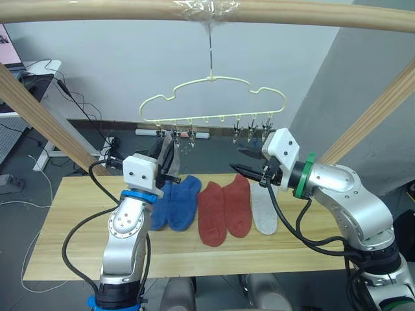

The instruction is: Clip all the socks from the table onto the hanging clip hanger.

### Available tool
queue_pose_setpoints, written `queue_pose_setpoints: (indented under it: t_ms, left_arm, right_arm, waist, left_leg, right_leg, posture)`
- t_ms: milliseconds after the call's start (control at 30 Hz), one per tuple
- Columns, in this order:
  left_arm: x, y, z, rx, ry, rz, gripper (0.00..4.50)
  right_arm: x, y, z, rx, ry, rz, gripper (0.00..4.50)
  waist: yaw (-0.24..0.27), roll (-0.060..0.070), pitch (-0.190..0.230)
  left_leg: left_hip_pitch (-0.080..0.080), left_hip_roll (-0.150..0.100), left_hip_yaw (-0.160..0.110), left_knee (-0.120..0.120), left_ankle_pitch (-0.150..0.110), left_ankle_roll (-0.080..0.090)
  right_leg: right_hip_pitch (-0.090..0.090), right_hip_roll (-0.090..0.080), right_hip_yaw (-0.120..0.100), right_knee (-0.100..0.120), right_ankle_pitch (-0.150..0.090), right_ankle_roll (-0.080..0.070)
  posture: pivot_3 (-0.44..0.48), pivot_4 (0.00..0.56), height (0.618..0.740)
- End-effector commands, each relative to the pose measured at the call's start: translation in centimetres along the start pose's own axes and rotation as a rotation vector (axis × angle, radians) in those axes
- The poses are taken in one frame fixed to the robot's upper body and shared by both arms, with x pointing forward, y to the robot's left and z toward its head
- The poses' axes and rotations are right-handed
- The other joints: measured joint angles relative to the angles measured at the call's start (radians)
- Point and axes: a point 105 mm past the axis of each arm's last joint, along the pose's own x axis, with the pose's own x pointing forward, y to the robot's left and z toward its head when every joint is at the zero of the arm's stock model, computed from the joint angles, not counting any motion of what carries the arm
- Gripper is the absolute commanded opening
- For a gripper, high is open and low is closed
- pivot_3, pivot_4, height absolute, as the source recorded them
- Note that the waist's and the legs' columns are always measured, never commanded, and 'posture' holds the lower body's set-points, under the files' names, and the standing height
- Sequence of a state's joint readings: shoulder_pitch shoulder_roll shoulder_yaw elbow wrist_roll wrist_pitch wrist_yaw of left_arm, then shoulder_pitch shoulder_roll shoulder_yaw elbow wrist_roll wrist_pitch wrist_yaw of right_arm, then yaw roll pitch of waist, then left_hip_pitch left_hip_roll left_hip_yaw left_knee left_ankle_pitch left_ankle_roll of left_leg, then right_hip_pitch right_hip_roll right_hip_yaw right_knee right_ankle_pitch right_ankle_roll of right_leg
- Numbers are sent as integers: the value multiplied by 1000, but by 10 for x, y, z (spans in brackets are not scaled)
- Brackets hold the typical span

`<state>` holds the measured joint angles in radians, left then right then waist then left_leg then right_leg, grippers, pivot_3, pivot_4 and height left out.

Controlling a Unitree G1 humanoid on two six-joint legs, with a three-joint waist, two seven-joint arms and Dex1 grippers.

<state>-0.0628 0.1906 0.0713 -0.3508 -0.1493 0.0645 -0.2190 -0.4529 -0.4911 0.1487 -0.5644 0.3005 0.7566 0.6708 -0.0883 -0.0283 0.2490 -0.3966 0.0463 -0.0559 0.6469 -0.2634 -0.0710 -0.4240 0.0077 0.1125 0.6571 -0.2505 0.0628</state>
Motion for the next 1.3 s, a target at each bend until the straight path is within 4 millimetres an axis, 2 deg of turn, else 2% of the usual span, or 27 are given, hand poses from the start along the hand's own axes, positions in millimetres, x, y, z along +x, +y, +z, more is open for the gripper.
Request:
queue_pose_setpoints:
  t_ms: [33,267,467,667,767,833,1300]
  left_arm:
    - [-1,-8,6,-10,-13,-9,1104]
    - [8,-9,-6,-22,26,-12,1104]
    - [21,-11,-8,-33,16,-14,1104]
    - [26,-16,-6,-53,-10,-39,1104]
    - [28,-14,-5,-45,-16,-28,1697]
    - [30,-12,-4,-37,-19,-15,2249]
    - [41,-6,10,-26,-63,51,2249]
  right_arm:
    - [-4,1,12,-29,-45,1,2100]
    - [-3,1,13,-30,-47,5,2100]
    - [-2,2,14,-30,-49,9,2100]
    - [-1,2,15,-30,-51,7,2100]
    - [-2,2,15,-29,-50,6,2100]
    - [-2,2,14,-27,-49,5,2100]
    - [-2,5,17,-19,-76,35,2100]
  waist:
    - [0,0,0]
    - [0,-1,1]
    - [0,-1,1]
    - [-1,-1,1]
    - [-1,-1,1]
    - [0,-1,1]
    - [-1,-1,1]
  left_leg:
    - [0,0,0,0,0,0]
    - [0,0,0,0,0,0]
    - [0,0,0,0,0,0]
    - [-1,0,0,0,0,0]
    - [-1,0,0,0,0,0]
    - [-1,0,0,0,0,0]
    - [-1,0,0,0,0,0]
  right_leg:
    - [0,0,0,0,0,0]
    - [0,0,0,0,0,0]
    - [0,0,0,-1,0,0]
    - [0,0,0,-1,2,-3]
    - [0,0,0,-1,2,-3]
    - [0,0,0,-1,1,-1]
    - [0,0,0,-1,1,-1]
  posture:
    - [-108,261,740]
    - [-110,259,740]
    - [-123,256,740]
    - [-129,254,740]
    - [-129,253,740]
    - [-129,253,740]
    - [-124,254,740]
